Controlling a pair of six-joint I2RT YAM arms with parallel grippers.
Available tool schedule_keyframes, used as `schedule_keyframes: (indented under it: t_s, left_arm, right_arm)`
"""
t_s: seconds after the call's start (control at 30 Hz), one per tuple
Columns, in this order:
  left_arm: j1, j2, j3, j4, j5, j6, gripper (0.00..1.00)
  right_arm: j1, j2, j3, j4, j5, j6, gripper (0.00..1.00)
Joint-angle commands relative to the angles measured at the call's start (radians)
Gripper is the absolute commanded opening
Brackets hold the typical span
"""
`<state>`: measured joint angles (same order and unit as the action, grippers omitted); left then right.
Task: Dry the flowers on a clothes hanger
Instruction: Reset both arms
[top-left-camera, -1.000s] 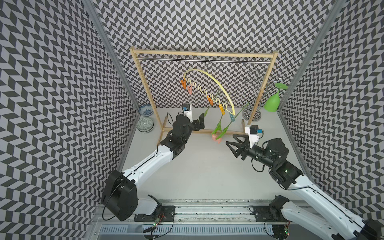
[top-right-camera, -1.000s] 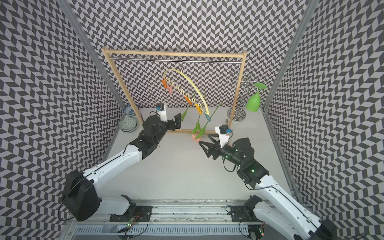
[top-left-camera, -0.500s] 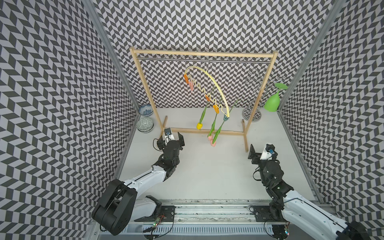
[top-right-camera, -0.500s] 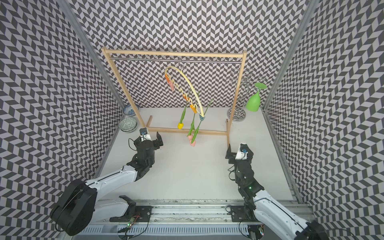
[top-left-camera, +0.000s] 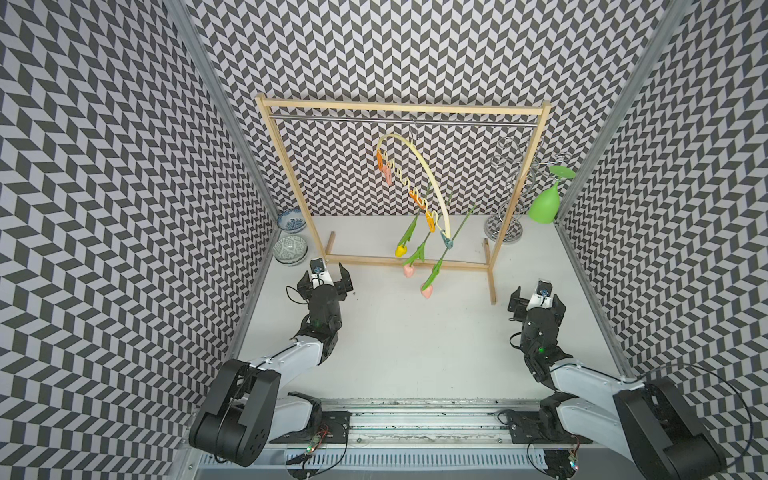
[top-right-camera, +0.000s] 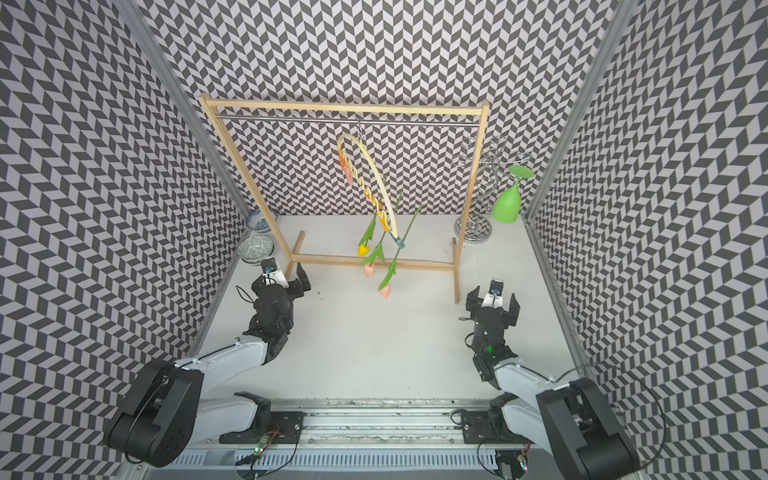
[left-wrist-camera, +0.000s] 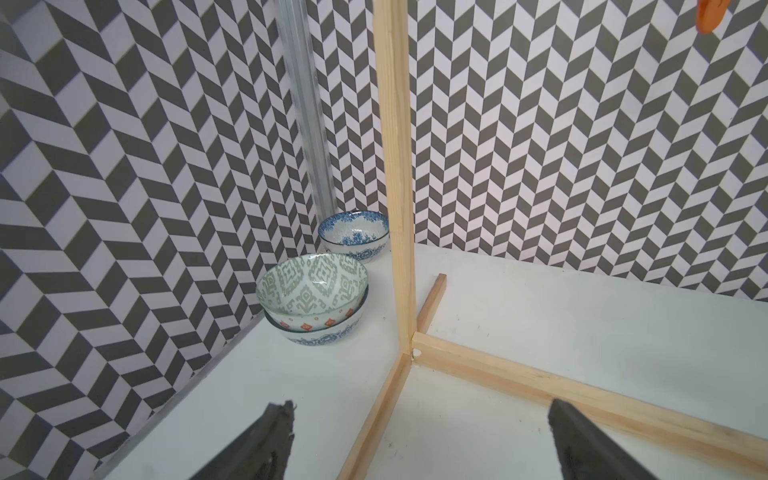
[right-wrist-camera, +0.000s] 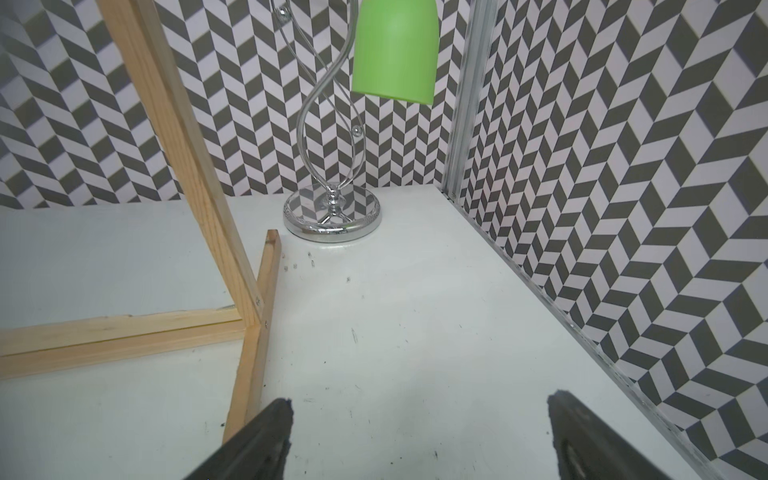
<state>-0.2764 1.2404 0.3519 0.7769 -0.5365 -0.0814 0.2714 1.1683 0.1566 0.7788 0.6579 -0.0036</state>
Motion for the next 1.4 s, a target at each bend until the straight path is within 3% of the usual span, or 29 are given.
schedule_keyframes:
  t_s: [0.0,0.07,0.1,0.23,0.33,0.43,0.5,0.57,0.63,0.67,0.7,0.77,0.9,1.37]
  left_arm:
    - [0.012,-0.019,-0.073,0.190,0.084,0.075,1.00]
    - [0.019,0.035,-0.083,0.254,0.073,0.119,1.00]
    - [0.013,0.052,-0.059,0.196,0.056,0.127,1.00]
    - [0.040,0.168,-0.088,0.329,0.052,0.136,1.00]
    - [0.061,0.182,-0.075,0.322,0.085,0.146,1.00]
    - [0.088,0.204,-0.133,0.456,0.144,0.160,1.00]
    - [0.140,0.282,-0.180,0.645,0.238,0.156,1.00]
    - [0.176,0.267,-0.158,0.530,0.261,0.079,1.00]
    - [0.184,0.338,-0.133,0.590,0.245,0.096,1.00]
    - [0.193,0.327,-0.134,0.575,0.266,0.087,1.00]
    - [0.196,0.304,-0.111,0.481,0.271,0.073,1.00]
    - [0.204,0.319,-0.116,0.521,0.282,0.074,1.00]
    - [0.202,0.314,-0.113,0.506,0.281,0.074,1.00]
    - [0.205,0.308,-0.111,0.492,0.286,0.071,1.00]
  right_arm:
    - [-0.045,0.056,0.034,0.144,-0.052,0.018,0.99]
    - [-0.094,0.095,0.044,0.202,-0.097,0.058,0.99]
    - [-0.118,0.117,0.037,0.261,-0.119,0.089,0.99]
    - [-0.192,0.203,-0.008,0.458,-0.215,0.132,0.99]
    - [-0.195,0.315,-0.096,0.801,-0.250,0.080,0.98]
    - [-0.195,0.295,-0.043,0.593,-0.382,0.053,0.99]
    - [-0.190,0.448,-0.017,0.815,-0.340,0.025,0.99]
    - [-0.172,0.336,0.055,0.449,-0.366,0.032,0.99]
    - [-0.159,0.427,0.031,0.689,-0.313,0.000,0.99]
    - [-0.140,0.426,0.014,0.712,-0.292,-0.015,0.99]
    - [-0.117,0.393,0.021,0.645,-0.264,-0.022,0.99]
    - [-0.116,0.358,0.029,0.571,-0.271,-0.017,0.99]
    - [-0.112,0.431,-0.008,0.766,-0.258,-0.039,0.99]
    - [-0.112,0.424,0.011,0.717,-0.263,-0.036,0.99]
